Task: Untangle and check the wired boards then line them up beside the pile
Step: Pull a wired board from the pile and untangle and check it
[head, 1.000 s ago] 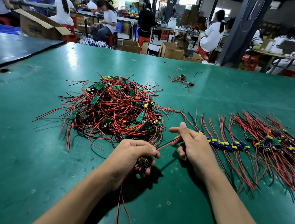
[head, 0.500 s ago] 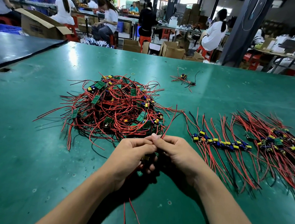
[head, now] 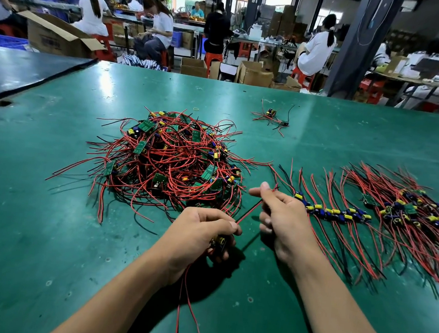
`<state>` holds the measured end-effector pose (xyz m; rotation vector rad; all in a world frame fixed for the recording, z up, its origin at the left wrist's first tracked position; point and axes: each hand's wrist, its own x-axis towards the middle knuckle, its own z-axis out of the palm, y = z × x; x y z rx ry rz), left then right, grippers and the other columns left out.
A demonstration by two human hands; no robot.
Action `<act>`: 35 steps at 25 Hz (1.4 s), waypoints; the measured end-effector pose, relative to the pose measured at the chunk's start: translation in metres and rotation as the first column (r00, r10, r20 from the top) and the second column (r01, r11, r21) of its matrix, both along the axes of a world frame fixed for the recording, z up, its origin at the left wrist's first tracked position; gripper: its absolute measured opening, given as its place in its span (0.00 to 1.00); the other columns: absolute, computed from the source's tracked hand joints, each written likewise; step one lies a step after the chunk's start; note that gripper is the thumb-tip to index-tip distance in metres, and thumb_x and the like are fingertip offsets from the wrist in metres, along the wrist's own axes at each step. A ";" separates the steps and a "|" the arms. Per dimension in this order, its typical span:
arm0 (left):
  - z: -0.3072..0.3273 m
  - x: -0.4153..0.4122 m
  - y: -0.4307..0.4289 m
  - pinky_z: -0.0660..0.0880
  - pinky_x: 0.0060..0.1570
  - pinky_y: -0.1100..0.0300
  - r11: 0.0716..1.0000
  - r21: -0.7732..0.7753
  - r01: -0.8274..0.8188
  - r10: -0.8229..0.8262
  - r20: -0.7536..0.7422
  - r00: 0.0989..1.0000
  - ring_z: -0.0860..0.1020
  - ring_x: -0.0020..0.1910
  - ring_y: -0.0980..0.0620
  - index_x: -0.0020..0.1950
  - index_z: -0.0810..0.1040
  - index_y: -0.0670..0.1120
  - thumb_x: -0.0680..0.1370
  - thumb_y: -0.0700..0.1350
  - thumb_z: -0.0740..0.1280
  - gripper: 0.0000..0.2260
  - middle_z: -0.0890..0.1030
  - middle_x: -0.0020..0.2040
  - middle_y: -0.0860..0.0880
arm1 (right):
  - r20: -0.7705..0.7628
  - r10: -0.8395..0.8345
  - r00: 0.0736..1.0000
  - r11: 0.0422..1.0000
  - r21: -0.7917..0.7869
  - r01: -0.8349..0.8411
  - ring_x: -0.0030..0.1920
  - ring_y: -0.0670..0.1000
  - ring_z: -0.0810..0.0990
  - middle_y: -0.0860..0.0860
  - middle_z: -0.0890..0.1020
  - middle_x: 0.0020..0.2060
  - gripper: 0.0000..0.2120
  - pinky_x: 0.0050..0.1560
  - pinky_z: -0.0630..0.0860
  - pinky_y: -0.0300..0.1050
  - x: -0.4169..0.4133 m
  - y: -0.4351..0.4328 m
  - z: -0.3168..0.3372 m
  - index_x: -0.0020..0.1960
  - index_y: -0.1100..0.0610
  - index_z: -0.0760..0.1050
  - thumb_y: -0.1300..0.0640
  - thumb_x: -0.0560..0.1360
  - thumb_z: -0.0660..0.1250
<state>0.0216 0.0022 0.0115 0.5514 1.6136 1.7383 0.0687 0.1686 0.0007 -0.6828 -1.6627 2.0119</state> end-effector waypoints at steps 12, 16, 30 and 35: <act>0.002 -0.001 -0.003 0.71 0.27 0.63 1.000 -0.013 0.019 -0.019 0.003 1.000 0.75 0.25 0.47 0.41 0.83 0.38 0.76 0.36 0.68 0.06 0.79 0.31 0.42 | -0.092 0.110 0.990 0.918 -0.373 -0.136 0.20 0.43 0.60 0.47 0.67 0.28 0.18 0.18 0.57 0.35 0.004 0.011 0.011 0.35 0.59 0.84 0.52 0.79 0.65; 0.002 -0.003 -0.003 0.71 0.29 0.62 1.000 -0.014 0.022 -0.022 -0.011 1.000 0.74 0.25 0.47 0.41 0.82 0.37 0.76 0.36 0.67 0.06 0.79 0.31 0.42 | -0.018 -0.084 0.996 0.986 0.141 0.086 0.22 0.47 0.56 0.48 0.61 0.25 0.13 0.25 0.55 0.37 0.001 0.012 -0.006 0.36 0.56 0.83 0.52 0.77 0.72; 0.005 0.000 -0.005 0.69 0.28 0.62 0.999 -0.009 0.040 -0.041 -0.016 0.999 0.74 0.26 0.48 0.41 0.82 0.37 0.76 0.36 0.67 0.06 0.78 0.31 0.43 | -0.091 0.025 0.996 0.805 -0.589 -0.074 0.15 0.43 0.55 0.47 0.60 0.24 0.18 0.15 0.53 0.35 0.008 0.016 0.021 0.29 0.58 0.71 0.55 0.76 0.67; 0.004 -0.002 -0.006 0.71 0.27 0.63 1.000 -0.011 0.028 -0.028 0.012 1.000 0.75 0.26 0.48 0.41 0.83 0.38 0.75 0.36 0.68 0.06 0.79 0.31 0.42 | -0.087 -0.013 0.996 0.902 -0.431 -0.025 0.18 0.42 0.58 0.46 0.66 0.25 0.16 0.16 0.56 0.34 0.007 0.014 0.017 0.39 0.60 0.79 0.51 0.80 0.66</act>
